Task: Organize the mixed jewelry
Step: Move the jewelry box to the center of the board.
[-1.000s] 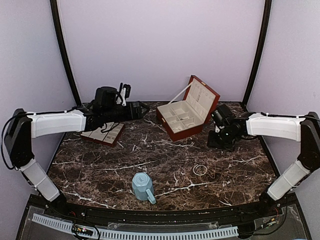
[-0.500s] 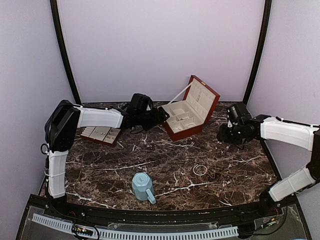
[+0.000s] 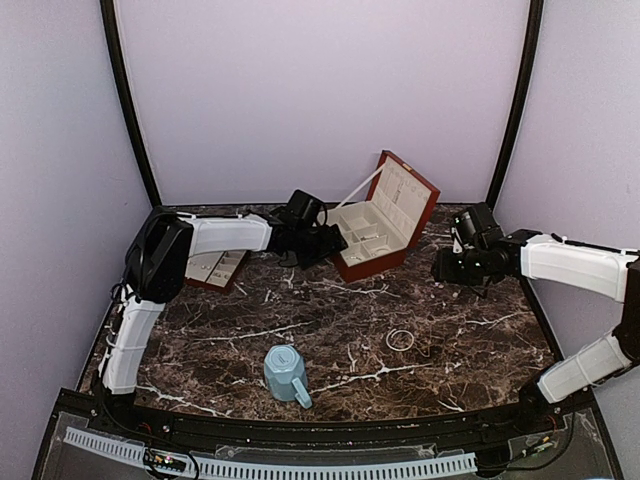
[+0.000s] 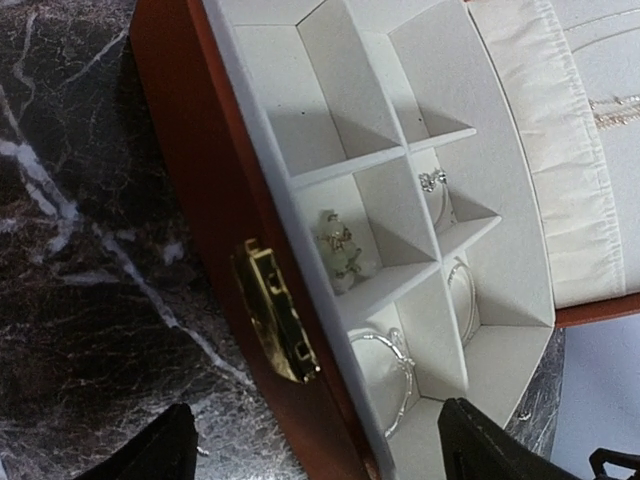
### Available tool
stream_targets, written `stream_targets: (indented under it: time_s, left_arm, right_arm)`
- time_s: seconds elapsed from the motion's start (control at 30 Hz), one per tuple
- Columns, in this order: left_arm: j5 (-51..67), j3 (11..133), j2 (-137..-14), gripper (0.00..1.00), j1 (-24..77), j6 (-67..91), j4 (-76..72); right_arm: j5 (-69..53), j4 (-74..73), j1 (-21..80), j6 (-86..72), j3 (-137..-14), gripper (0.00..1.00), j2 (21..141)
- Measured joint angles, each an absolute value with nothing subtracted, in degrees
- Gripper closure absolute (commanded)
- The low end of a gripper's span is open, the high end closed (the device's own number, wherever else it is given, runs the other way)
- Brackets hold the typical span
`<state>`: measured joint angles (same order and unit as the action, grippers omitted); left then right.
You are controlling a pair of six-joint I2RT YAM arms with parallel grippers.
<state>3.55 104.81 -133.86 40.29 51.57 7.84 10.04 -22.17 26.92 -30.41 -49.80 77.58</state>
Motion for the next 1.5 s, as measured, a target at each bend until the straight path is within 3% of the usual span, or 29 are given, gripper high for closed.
stream_targets:
  time_s: [0.2, 0.67, 1.07, 1.5]
  left_arm:
    - [2.5, 110.9, -136.8, 0.38, 40.3, 49.3, 14.2]
    - [-1.5, 112.3, -135.6, 0.63, 40.8, 43.9, 20.2]
    - [-4.3, 99.9, -126.0, 0.68, 42.5, 45.6, 24.1]
    - [-7.7, 84.9, -113.7, 0.67, 52.8, 55.2, 23.9]
  right_arm:
    - [10.1, -22.2, 26.7, -28.8, -49.8, 0.50, 78.0]
    - [10.2, -22.3, 26.7, -27.9, -50.7, 0.50, 78.5]
    - [6.0, -21.6, 26.7, -27.9, -50.8, 0.49, 78.5]
    - [-1.0, -18.2, 26.7, -27.6, -46.2, 0.48, 74.3]
